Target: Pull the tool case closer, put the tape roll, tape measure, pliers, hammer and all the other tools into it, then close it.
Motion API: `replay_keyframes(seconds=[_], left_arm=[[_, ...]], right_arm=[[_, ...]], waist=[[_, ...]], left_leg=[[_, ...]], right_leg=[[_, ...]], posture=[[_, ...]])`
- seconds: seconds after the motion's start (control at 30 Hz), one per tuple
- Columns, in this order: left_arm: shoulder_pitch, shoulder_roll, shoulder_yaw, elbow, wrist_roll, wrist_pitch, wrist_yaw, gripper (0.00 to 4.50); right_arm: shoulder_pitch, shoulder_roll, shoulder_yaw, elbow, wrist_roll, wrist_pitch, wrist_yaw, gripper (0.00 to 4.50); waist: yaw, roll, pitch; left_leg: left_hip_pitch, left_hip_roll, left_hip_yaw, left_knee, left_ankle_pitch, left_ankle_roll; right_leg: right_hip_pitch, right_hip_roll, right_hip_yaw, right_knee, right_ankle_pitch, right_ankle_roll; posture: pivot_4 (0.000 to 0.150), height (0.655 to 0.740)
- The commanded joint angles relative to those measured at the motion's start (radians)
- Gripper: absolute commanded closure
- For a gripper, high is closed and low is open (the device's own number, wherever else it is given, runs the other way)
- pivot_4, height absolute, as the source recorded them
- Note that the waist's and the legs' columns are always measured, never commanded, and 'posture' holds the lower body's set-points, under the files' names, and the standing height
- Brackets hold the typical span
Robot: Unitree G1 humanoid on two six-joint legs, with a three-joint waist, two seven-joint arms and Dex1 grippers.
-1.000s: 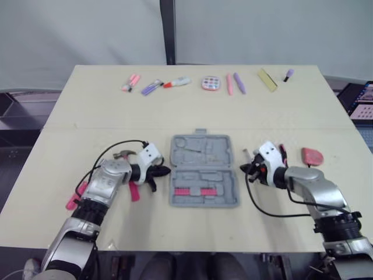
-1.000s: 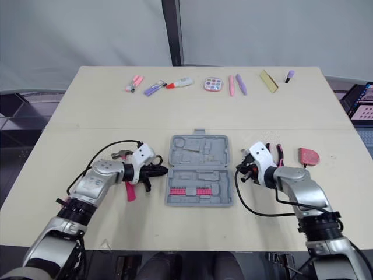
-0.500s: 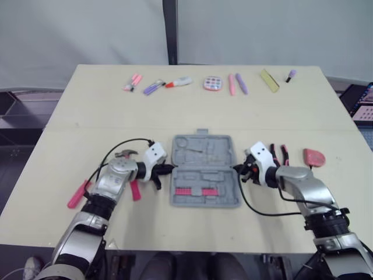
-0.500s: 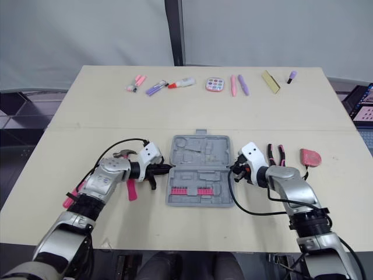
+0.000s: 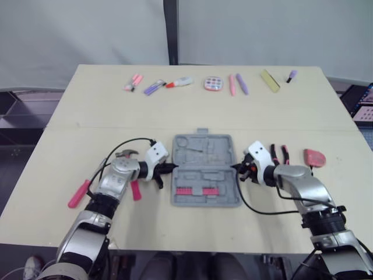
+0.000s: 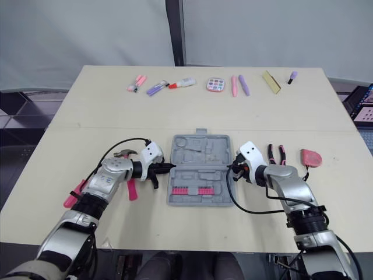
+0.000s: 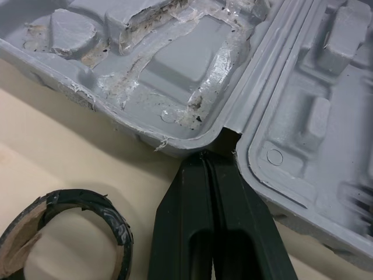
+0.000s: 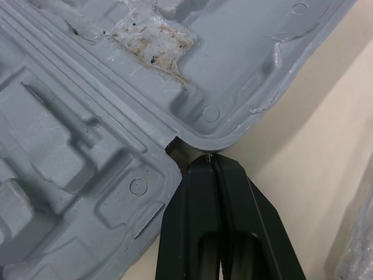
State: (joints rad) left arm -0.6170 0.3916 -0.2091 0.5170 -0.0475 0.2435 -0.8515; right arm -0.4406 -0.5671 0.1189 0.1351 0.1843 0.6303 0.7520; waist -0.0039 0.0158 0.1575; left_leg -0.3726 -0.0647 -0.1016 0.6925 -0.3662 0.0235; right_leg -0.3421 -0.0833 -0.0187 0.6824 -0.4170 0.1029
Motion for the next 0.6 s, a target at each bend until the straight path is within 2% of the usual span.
replay_keyframes(seconds=[0.03, 0.6], left_arm=[[0.027, -0.012, -0.015, -0.060, 0.003, 0.019, -0.015, 4.41], [0.194, 0.016, -0.032, -0.392, -0.028, 0.207, -0.031, 4.41]], right_arm=[[0.023, -0.007, 0.001, -0.075, 0.020, 0.005, 0.034, 4.42], [0.157, -0.065, -0.022, -0.291, 0.065, 0.106, 0.068, 4.42]], waist=[[0.000, 0.000, 0.000], [0.000, 0.000, 0.000]], left_leg=[[0.000, 0.000, 0.000, 0.000, 0.000, 0.000], [0.000, 0.000, 0.000, -0.002, 0.000, 0.000]], right_leg=[[0.000, 0.000, 0.000, 0.000, 0.000, 0.000], [0.000, 0.000, 0.002, -0.002, 0.000, 0.000]], posture=[[0.150, 0.7134], [0.150, 0.7134]])
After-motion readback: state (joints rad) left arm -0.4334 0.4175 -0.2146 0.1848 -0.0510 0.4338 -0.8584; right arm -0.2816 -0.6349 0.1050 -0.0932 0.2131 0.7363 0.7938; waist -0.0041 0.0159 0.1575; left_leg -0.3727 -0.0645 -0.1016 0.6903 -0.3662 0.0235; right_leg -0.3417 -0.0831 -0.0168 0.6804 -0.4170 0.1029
